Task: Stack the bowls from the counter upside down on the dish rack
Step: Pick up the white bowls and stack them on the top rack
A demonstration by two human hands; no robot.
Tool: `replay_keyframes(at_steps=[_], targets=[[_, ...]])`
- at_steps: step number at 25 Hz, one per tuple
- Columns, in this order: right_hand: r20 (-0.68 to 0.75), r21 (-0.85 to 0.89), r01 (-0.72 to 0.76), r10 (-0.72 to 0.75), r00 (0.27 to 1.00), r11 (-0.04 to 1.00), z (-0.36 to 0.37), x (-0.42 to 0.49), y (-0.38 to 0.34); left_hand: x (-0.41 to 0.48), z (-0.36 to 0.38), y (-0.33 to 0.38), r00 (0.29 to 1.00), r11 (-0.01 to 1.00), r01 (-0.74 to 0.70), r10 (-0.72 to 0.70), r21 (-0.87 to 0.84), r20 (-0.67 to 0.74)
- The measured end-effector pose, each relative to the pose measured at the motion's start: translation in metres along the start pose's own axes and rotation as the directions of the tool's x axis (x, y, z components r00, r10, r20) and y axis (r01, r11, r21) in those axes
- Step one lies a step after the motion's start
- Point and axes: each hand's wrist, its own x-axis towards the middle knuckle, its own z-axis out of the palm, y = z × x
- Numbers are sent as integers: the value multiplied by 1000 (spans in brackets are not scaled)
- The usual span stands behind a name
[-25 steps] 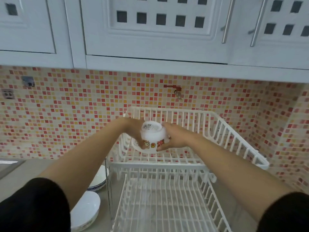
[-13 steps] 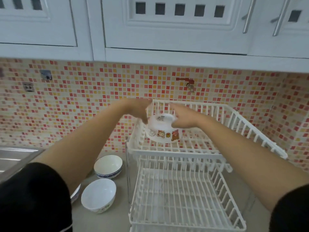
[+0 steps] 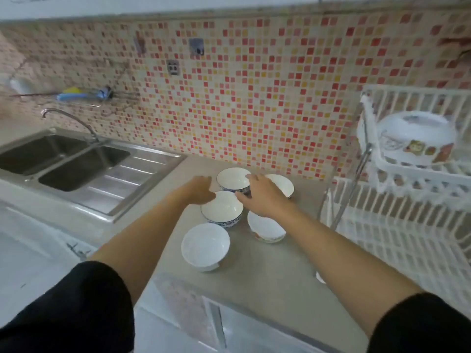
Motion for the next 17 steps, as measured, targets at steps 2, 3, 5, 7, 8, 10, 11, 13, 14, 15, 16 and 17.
replay_keyframes(at_steps=[2, 3, 5, 7, 8, 10, 11, 13, 14, 15, 16, 17], targets=[[113, 76, -112, 103, 988, 991, 60, -2, -1, -7, 53, -36, 993, 994, 95, -90, -59, 70], [166, 101, -182, 164, 972, 978, 88, 0, -2, -10, 78, -51, 987, 985, 140, -131, -98, 93], [270, 112, -299, 261, 927, 948, 136, -1, -5, -19, 122, -71, 972, 964, 213, -194, -157, 131], [361, 161, -415, 338, 869, 895, 170, -4, -8, -25, 153, -81, 966, 946, 241, -212, -216, 148], [402, 192, -457, 355, 844, 869, 181, -7, -10, -27, 162, -82, 967, 938, 242, -213, -247, 141], [451, 233, -514, 376, 809, 826, 192, -13, -16, -31, 166, -83, 971, 926, 237, -216, -294, 105], [439, 260, -535, 395, 807, 804, 190, -15, -19, -33, 163, -81, 971, 917, 240, -223, -319, 90], [376, 368, -532, 401, 835, 763, 175, -21, -25, -41, 149, -74, 973, 897, 231, -217, -377, 80], [325, 419, -497, 386, 863, 760, 161, -24, -28, -44, 137, -70, 979, 893, 204, -197, -401, 57], [250, 459, -443, 367, 896, 770, 143, -26, -29, -46, 122, -64, 985, 894, 160, -172, -418, 8], [154, 446, -377, 345, 926, 812, 122, -26, -29, -48, 104, -56, 986, 890, 100, -149, -444, -76], [51, 375, -309, 314, 948, 874, 101, -25, -28, -49, 84, -48, 976, 868, 11, -117, -497, -181]])
